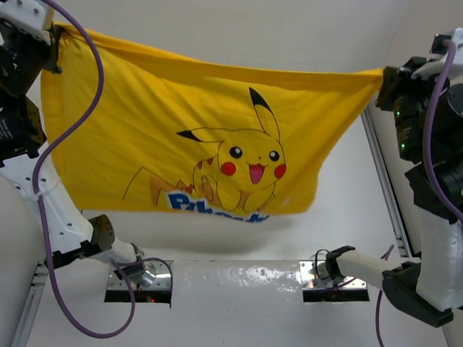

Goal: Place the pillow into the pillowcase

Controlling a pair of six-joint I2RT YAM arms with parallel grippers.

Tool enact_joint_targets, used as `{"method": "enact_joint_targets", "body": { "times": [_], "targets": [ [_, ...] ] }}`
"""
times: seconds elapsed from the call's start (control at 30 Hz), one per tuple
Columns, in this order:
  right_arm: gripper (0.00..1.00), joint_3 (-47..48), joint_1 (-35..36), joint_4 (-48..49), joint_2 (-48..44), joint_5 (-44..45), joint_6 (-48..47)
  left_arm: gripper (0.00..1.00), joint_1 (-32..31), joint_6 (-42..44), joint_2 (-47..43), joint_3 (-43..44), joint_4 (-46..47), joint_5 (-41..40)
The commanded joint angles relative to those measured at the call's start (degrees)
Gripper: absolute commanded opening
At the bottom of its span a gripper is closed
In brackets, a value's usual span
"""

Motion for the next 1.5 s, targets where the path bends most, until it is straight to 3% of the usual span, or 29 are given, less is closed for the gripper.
{"method": "enact_joint_targets", "body": {
  "times": [0.0, 0.13, 0.2, 0.3, 0.33, 0.4, 0.47, 0.5, 0.53, 0.57, 0.6, 0.63, 0.67, 0.7, 0.77, 0.8, 0.83, 0.9, 1.0, 1.03, 1.17, 1.4, 1.47],
  "targets": [
    [0.0, -2.3, -0.3, -2.2, -6.2, 7.7, -2.7, 0.0, 0.7, 7.2, -0.2, 1.6, -10.8, 0.6],
    [0.0, -7.2, -0.3, -8.1, -9.6, 14.9, -3.3, 0.0, 0.7, 7.6, -0.5, -4.4, -18.1, 9.5],
    [0.0, -13.8, -0.3, -8.1, -9.5, 20.4, -5.6, 0.0, 0.6, 5.8, -0.4, -14.3, -17.7, 12.9],
    [0.0, -24.9, -0.4, -4.6, -5.5, 20.9, -9.2, 0.0, -0.5, -1.8, 1.5, -30.3, -5.1, 14.1],
    [0.0, -27.3, -1.2, -1.3, -1.5, 19.4, -9.0, 0.0, -0.9, -6.6, 2.3, -33.7, -1.4, 13.3],
    [0.0, -29.4, -8.0, 1.0, 4.3, 8.2, -5.7, 0.0, -3.7, -9.7, 6.7, -40.7, 8.1, 11.7],
    [0.0, -26.1, -19.2, 3.2, 17.8, 0.5, 2.1, 0.0, -7.1, -11.1, 15.0, -39.0, 12.8, 3.5],
    [0.0, -18.6, -22.7, 2.4, 23.5, -2.8, 5.4, 0.0, -9.6, -11.9, 19.4, -36.0, 16.2, 0.6],
    [0.02, -12.5, -25.3, -0.4, 29.9, -2.0, 13.8, 0.1, -10.2, -17.5, 24.1, -31.9, 17.3, -5.1],
    [0.14, -3.6, -28.4, -5.4, 44.5, -1.4, 17.5, 0.55, -10.0, -21.5, 37.0, -17.6, 17.2, -7.5],
    [0.6, 19.0, -29.1, -17.4, 52.2, -2.8, 19.9, 0.82, -9.5, -24.7, 44.9, -6.6, 13.6, -11.7],
    [0.68, 30.6, -29.4, -22.1, 59.6, -3.1, 23.9, 0.99, -9.5, -24.1, 48.3, -4.5, 16.3, -16.0],
    [0.77, 45.7, -29.4, -25.4, 68.6, -3.7, 25.5, 1.0, -10.3, -20.2, 46.9, -7.8, 20.8, -21.1],
    [0.88, 46.3, -29.4, -26.3, 69.2, -4.4, 26.8, 1.0, -9.8, -18.7, 46.7, -9.3, 20.9, -26.8],
    [0.93, 33.5, -29.0, -19.5, 62.7, -5.2, 27.5, 1.0, -5.6, -20.5, 47.6, -7.4, 18.5, -23.9],
    [0.94, 11.1, -28.9, -5.7, 50.3, -5.5, 26.6, 1.0, -4.2, -21.9, 47.6, -7.0, 16.5, -20.3],
    [0.99, -5.3, -28.9, 0.3, 40.0, -6.3, 26.0, 1.0, -2.3, -23.3, 46.7, -8.1, 15.7, -18.8],
    [0.99, -10.8, -28.9, 5.1, 35.2, -6.6, 25.6, 1.0, -1.3, -21.7, 44.4, -10.5, 14.8, -16.8],
    [0.99, -11.3, -28.7, -2.7, 31.5, -12.1, 22.9, 1.0, -0.9, -18.4, 36.2, -20.9, 14.3, -13.0],
    [0.99, -12.5, -28.7, -4.0, 30.2, -15.6, 21.9, 1.0, -0.9, -15.7, 31.4, -28.1, 14.5, -12.0],
    [0.99, -30.8, -28.7, -5.2, 20.7, -24.6, 18.9, 1.0, -0.9, -7.4, 22.7, -44.3, 12.6, -8.0],
    [0.99, -66.5, -28.8, 5.4, -4.4, -22.1, 29.2, 1.0, -0.2, 0.9, 13.3, -75.0, 15.8, -20.2],
    [0.99, -75.5, -28.7, 9.6, -9.1, -19.5, 30.8, 1.0, -0.2, 0.8, 13.3, -78.7, 17.0, -22.4]
  ]
}}
